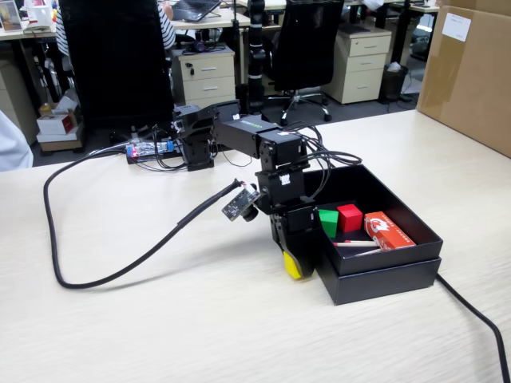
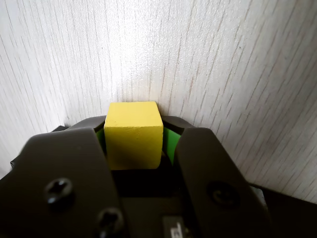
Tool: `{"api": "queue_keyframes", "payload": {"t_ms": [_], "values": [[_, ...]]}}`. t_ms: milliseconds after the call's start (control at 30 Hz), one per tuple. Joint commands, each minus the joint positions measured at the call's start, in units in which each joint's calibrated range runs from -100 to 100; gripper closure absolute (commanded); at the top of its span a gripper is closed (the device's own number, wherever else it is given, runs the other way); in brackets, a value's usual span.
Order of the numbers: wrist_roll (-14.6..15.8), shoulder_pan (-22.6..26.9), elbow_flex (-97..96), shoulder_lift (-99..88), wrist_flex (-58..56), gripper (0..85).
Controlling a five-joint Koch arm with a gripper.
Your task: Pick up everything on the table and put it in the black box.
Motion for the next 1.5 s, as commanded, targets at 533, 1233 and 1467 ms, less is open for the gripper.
{"api": "queue_keyframes", "payload": {"t_ms": [533, 1233, 1467], "values": [[0.8, 3.8, -7.5, -45.5, -9.7, 84.6], [5.9, 10.2, -9.1, -23.0, -9.8, 84.6], [5.8, 10.1, -9.8, -20.9, -9.7, 66.9]]}}
